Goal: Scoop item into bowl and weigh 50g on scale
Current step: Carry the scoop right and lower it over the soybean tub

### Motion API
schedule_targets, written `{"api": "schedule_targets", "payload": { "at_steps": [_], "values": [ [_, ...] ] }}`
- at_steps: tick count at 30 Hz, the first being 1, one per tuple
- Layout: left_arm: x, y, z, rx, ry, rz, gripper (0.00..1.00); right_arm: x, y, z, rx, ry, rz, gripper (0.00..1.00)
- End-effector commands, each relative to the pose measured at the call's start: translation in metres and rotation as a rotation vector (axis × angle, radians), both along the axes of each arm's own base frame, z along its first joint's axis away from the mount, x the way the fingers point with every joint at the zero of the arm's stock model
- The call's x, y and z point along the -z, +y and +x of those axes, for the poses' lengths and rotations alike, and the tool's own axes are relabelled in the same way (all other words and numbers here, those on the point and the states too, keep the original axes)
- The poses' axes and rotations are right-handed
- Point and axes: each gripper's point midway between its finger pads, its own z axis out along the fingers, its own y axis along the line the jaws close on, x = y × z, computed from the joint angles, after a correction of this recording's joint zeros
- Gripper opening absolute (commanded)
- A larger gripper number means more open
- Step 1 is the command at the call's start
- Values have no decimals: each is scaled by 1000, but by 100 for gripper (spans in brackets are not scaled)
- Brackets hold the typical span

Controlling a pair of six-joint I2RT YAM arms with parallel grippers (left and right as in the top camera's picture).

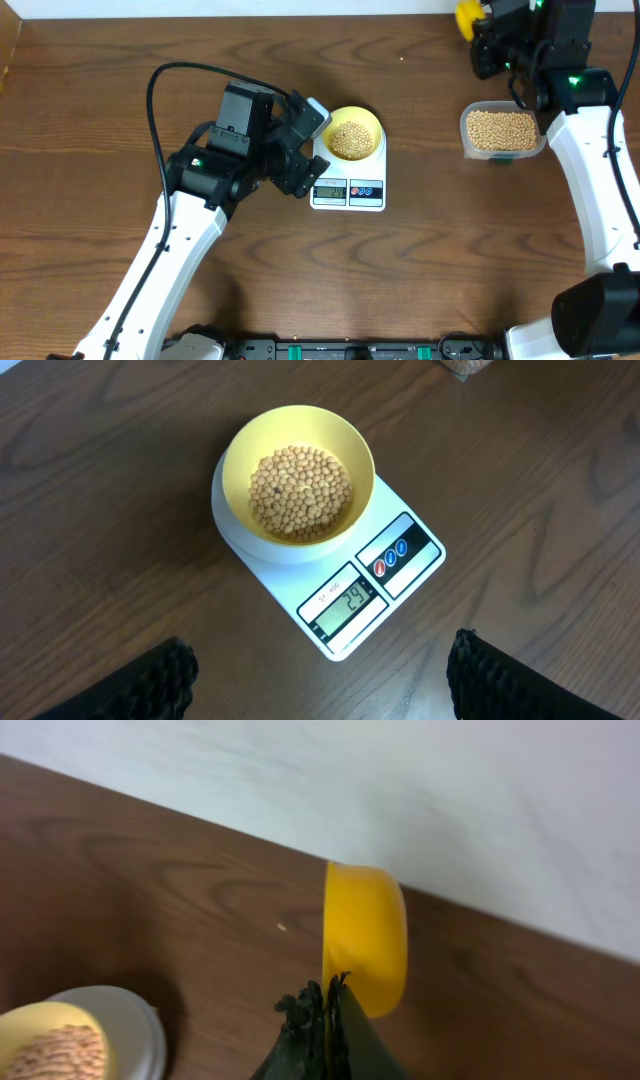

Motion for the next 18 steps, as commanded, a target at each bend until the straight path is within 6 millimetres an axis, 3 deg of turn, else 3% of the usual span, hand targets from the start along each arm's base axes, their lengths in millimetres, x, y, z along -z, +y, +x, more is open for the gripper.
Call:
{"api": "schedule_targets", "payload": {
  "at_steps": [1,11,18],
  "values": [
    [2,0,-1,-4,13,-11,82,-10,-43,1,245,4,21,1],
    [2,0,-1,-4,13,-11,82,26,-101,-30,538,183,23,1],
    [2,0,-1,-4,13,-11,82,47,-113,-56,584,307,-33,1]
  ]
}}
